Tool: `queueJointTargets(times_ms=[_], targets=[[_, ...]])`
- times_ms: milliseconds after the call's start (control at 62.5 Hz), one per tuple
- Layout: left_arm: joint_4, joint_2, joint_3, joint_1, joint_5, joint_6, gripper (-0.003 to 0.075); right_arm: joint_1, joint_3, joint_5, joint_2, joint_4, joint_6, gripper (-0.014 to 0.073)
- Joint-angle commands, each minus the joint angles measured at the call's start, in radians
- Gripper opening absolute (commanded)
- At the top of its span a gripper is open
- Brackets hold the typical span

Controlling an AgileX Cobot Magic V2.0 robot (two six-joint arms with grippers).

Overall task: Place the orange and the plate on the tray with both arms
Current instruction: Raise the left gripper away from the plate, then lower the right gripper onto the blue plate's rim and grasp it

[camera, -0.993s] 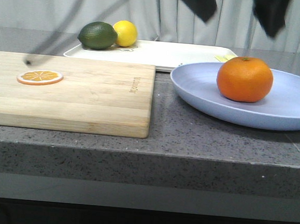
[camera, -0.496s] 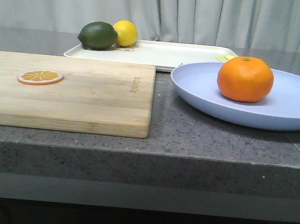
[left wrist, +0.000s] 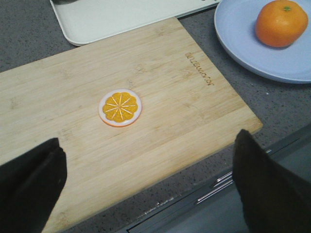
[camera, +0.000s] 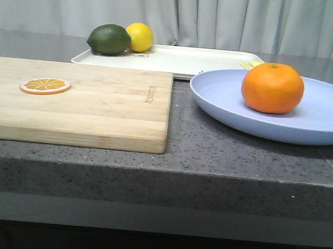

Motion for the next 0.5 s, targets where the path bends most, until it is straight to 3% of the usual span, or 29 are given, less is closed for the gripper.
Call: queueJointTargets(times_ms=[0, 128, 288, 480], targets=[[-0.035, -0.051, 0.007, 0.003, -0.062, -0.011, 0.0673, -0.005, -0.042, -0.035, 0.057, 0.086, 0.006, 0.0581], [-0.049, -0.075, 0.023, 0.003, -0.062, -0.011, 0.0673, -0.005, -0.074, -0.051, 0.148, 0.175, 0.007, 0.0581], [-0.049, -0.075, 0.024, 0.003, -0.069, -0.011, 0.0673, -0.018, -0.18, -0.041, 0.289, 0.168, 0.007, 0.0581], [-0.049, -0.075, 0.024, 0.003, -0.075, -0.011, 0.0673, -0.117, -0.348, 0.073, 0.472, 0.179, -0.003, 0.0581]])
